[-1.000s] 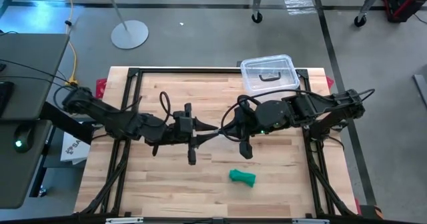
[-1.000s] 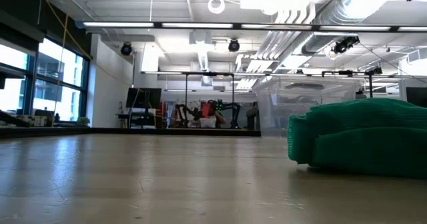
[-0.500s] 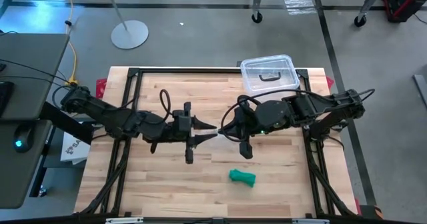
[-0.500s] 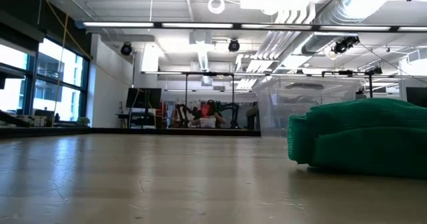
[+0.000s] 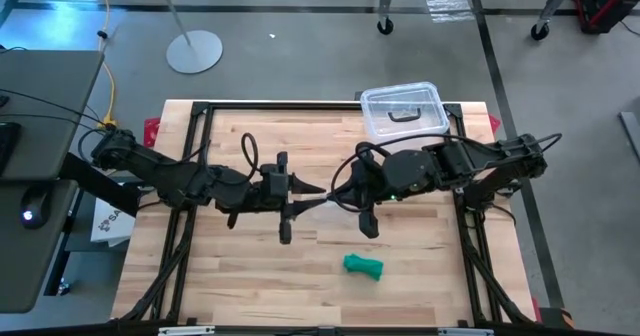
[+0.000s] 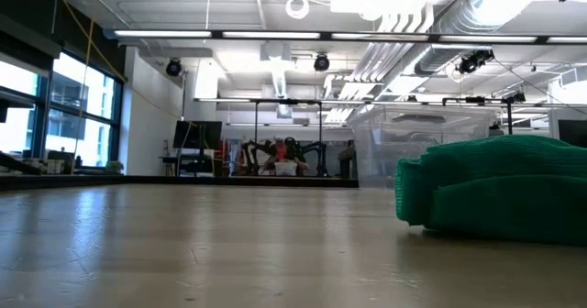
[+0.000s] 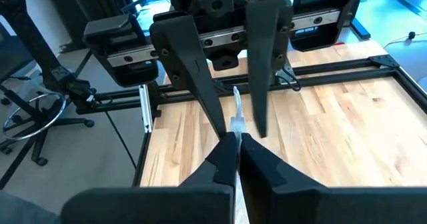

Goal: Roll bandage
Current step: Open the transparent zip bag

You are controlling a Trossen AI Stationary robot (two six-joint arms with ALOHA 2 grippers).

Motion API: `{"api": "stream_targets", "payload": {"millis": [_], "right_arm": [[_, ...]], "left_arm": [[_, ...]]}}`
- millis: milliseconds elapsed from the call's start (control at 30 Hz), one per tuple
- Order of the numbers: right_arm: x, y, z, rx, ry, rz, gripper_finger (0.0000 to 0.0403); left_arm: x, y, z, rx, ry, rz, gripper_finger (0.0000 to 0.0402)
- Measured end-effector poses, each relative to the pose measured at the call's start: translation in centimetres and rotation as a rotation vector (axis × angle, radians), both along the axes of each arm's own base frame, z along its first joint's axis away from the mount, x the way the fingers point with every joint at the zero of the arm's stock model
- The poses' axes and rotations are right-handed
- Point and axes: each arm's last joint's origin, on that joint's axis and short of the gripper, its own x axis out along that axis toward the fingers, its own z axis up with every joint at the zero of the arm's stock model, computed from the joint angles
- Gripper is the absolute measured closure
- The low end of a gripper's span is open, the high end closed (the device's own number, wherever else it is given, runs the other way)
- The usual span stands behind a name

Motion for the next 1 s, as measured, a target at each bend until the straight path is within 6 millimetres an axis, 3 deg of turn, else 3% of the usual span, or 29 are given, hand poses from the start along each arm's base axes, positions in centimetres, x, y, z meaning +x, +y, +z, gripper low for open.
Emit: {"api": "stream_targets", "payload": {"millis": [267, 667, 1000], "right_arm": [[0.0, 0.0, 0.0, -0.008, 0.004, 0.003, 0.0403], [-0.3, -0.1, 0.2, -0.005, -0.005, 0.003, 0.0403], [-1.4, -0.5, 1.3, 0.001, -0.039, 0.005, 0.0403]], "left_arm": [[0.3, -0.1, -0.3, 0.004, 0.007, -0.001, 0.0364], [0.1, -0.1, -0.2, 0.007, 0.014, 0.005, 0.0366], [-1.6, 0.5, -0.1, 0.002, 0.098, 0.016, 0.0367]]}}
